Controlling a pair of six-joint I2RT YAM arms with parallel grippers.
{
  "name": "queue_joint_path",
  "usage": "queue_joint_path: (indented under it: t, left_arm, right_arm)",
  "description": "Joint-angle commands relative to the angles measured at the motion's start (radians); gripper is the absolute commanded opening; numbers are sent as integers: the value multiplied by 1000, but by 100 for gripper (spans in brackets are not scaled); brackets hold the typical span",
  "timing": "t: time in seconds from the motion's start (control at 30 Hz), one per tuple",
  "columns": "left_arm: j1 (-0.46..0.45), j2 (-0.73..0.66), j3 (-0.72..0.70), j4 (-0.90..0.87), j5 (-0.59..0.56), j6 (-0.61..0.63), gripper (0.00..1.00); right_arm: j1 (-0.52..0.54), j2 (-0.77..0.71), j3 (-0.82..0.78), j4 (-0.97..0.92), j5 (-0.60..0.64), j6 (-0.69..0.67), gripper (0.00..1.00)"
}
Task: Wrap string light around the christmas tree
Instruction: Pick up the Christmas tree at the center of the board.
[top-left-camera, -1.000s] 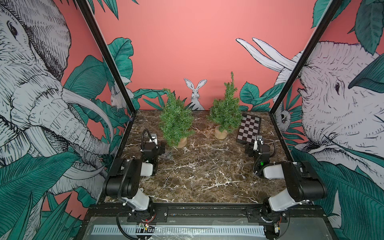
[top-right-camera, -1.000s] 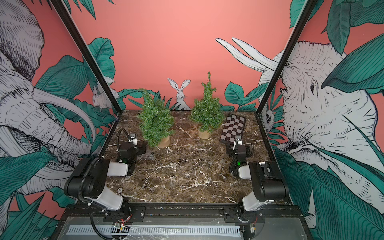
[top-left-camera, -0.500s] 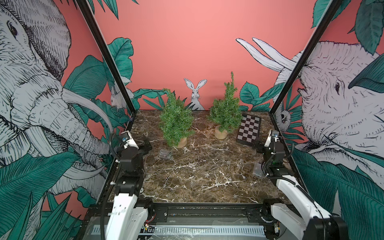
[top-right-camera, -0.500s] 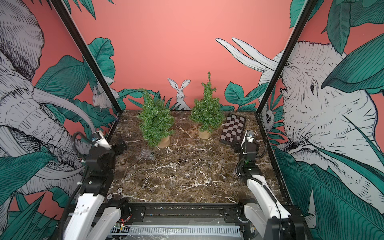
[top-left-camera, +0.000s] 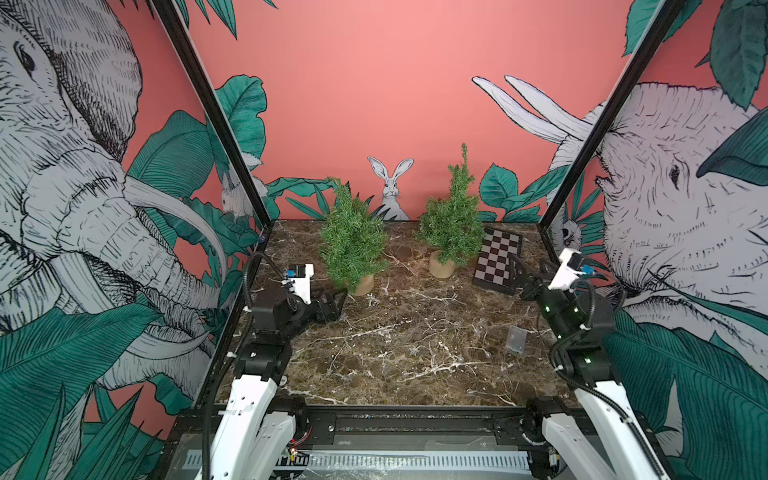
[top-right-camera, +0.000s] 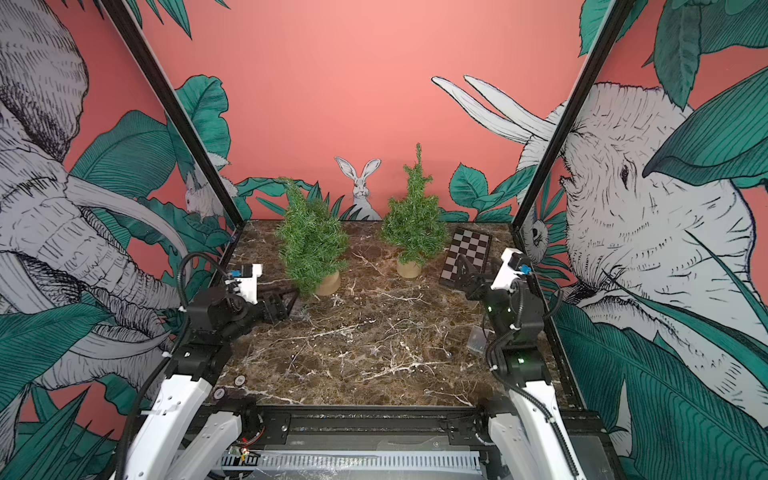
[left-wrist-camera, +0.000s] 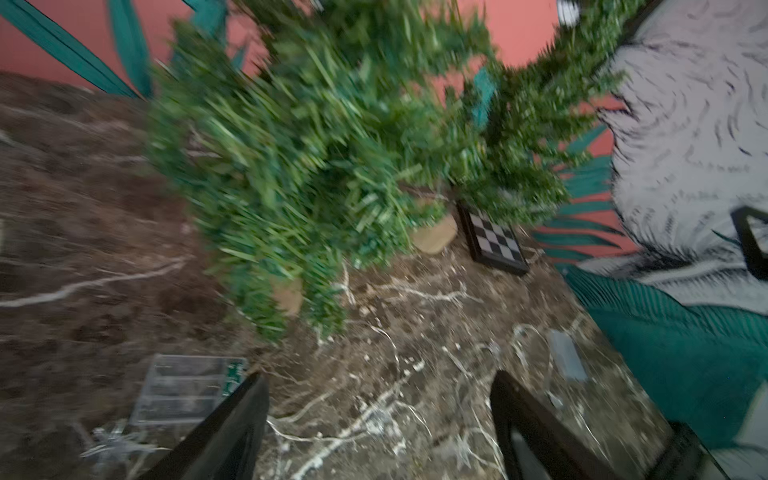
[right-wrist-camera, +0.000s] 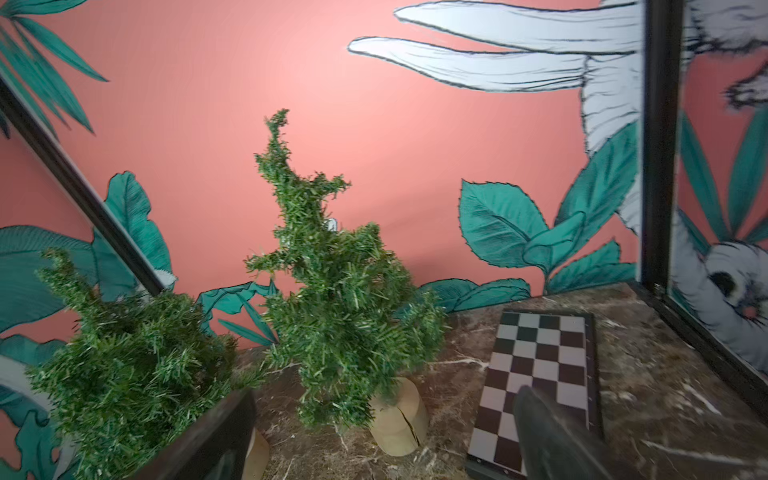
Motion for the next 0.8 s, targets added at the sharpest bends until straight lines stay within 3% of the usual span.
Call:
queue_joint_path:
  t: [0.0,0.43,0.77]
  left_arm:
    - [-77,-22,34,23,147,-8,86]
    - [-80,-75,7,23,88,-9,86]
    - [-79,-58,-1,19,88,-7,86]
  right_arm:
    - [62,124,163,38,-24,-68,99]
    - [241,627,654,46,227,-199,98]
    - [271,863,834,51,356,-218,96]
